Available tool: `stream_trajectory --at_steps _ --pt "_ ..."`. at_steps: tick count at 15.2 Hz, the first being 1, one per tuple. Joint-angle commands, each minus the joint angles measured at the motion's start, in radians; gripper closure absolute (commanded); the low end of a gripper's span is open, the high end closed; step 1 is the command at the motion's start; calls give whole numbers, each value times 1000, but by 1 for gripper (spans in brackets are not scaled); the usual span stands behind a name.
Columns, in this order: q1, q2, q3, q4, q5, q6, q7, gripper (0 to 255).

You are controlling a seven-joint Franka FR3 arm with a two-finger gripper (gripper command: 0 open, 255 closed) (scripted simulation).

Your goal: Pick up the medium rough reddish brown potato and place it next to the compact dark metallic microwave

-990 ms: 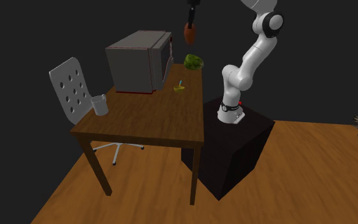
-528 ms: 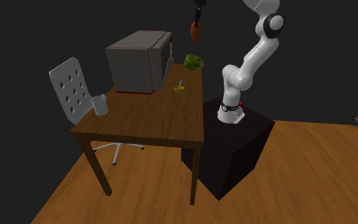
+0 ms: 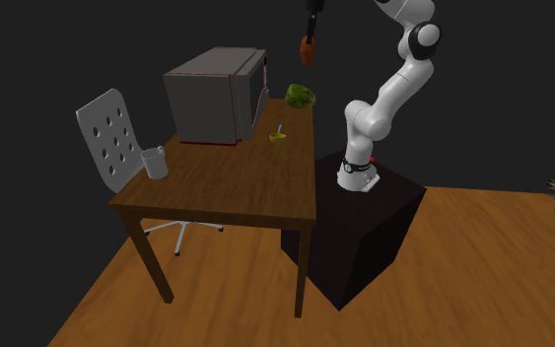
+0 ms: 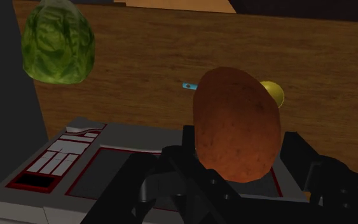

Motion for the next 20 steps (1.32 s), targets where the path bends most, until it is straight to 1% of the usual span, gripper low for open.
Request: stream_trajectory --at_steps 1,20 --pt "-6 -22 -2 -44 -7 23 5 255" --pt "-56 -178 -42 -392 -71 217 56 255"
